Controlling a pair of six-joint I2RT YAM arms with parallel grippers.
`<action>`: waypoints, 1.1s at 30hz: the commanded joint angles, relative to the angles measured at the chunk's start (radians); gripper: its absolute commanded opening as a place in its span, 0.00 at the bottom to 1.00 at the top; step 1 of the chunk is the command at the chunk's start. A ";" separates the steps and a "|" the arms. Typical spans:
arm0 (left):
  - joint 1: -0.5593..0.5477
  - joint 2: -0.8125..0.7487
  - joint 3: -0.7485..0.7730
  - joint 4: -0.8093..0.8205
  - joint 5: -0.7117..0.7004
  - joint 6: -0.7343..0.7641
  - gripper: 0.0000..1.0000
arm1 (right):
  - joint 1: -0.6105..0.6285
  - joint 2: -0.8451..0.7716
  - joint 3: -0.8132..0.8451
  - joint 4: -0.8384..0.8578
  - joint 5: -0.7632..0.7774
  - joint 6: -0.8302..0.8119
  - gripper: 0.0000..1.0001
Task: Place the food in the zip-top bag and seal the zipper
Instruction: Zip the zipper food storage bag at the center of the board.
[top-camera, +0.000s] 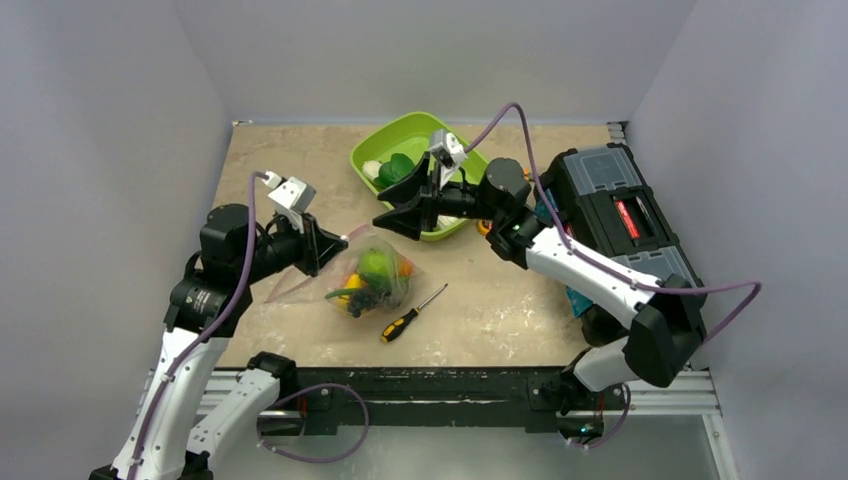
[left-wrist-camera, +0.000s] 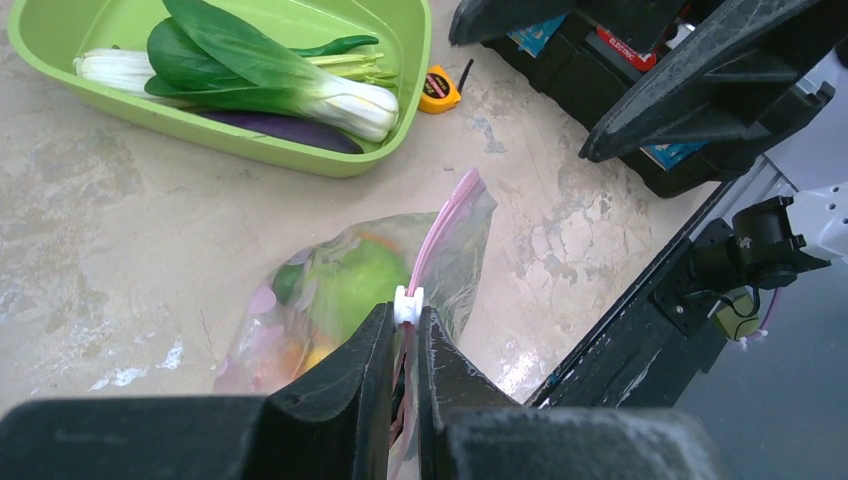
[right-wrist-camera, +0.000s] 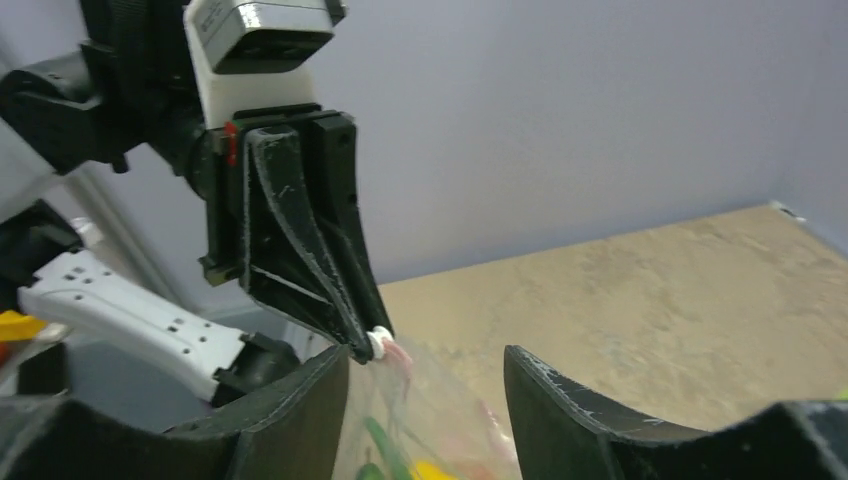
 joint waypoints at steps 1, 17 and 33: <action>0.004 0.004 0.034 0.053 0.028 -0.020 0.00 | -0.008 0.074 -0.055 0.420 -0.230 0.341 0.59; 0.005 0.010 0.018 0.098 0.059 -0.069 0.00 | 0.011 0.278 -0.106 0.863 -0.106 0.674 0.47; 0.005 -0.004 0.005 0.097 0.065 -0.069 0.00 | 0.054 0.345 -0.083 0.880 -0.067 0.651 0.13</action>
